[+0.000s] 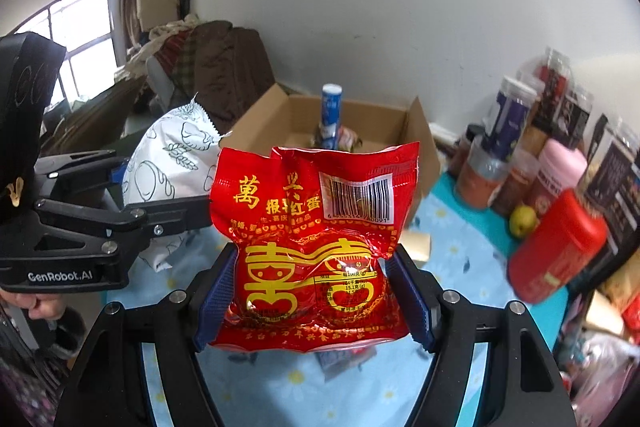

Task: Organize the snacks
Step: 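Carry the bread-print bag and red egg packet with both tools over the box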

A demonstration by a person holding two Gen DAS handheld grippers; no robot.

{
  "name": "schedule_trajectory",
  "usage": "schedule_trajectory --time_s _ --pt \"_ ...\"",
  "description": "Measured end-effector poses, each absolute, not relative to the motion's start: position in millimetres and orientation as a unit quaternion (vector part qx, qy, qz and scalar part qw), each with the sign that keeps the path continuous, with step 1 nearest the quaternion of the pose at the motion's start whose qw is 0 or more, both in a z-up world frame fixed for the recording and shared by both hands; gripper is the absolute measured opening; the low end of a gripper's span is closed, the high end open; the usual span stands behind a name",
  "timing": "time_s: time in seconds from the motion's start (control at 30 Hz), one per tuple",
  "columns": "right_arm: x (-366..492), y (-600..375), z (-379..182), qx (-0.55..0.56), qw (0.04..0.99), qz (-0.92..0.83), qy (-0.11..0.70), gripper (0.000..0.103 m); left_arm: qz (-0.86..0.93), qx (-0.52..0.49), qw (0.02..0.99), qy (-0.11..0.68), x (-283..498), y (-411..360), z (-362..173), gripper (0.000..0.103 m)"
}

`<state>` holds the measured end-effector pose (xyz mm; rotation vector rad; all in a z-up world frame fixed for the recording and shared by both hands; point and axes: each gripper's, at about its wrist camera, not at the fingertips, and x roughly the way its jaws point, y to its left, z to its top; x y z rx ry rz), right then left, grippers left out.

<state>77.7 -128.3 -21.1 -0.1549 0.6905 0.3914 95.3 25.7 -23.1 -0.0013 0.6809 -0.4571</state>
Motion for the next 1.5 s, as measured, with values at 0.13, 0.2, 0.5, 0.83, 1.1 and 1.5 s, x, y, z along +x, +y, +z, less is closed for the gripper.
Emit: schedule_trajectory --time_s 0.13,0.2,0.5,0.83,1.1,1.5 --pt "93 -129 -8 -0.072 0.923 0.194 0.324 0.073 -0.225 -0.004 0.92 0.32 104 26 -14 0.055" --pt "98 -128 -3 -0.074 0.926 0.193 0.317 0.073 -0.226 -0.004 0.921 0.316 108 27 -11 0.055" --pt "133 -120 23 -0.089 0.935 0.195 0.283 0.074 -0.209 -0.009 0.933 0.295 141 35 5 0.055" --pt "178 -108 31 -0.082 0.933 0.216 0.277 0.074 -0.192 -0.009 0.94 0.282 184 42 15 0.055" --pt "216 -110 20 -0.068 0.927 0.23 0.288 0.074 -0.188 -0.014 0.935 0.3 227 43 3 0.055" --pt "276 -113 -24 -0.057 0.918 0.213 0.331 0.074 -0.181 0.001 0.919 0.35 291 34 -38 0.055"
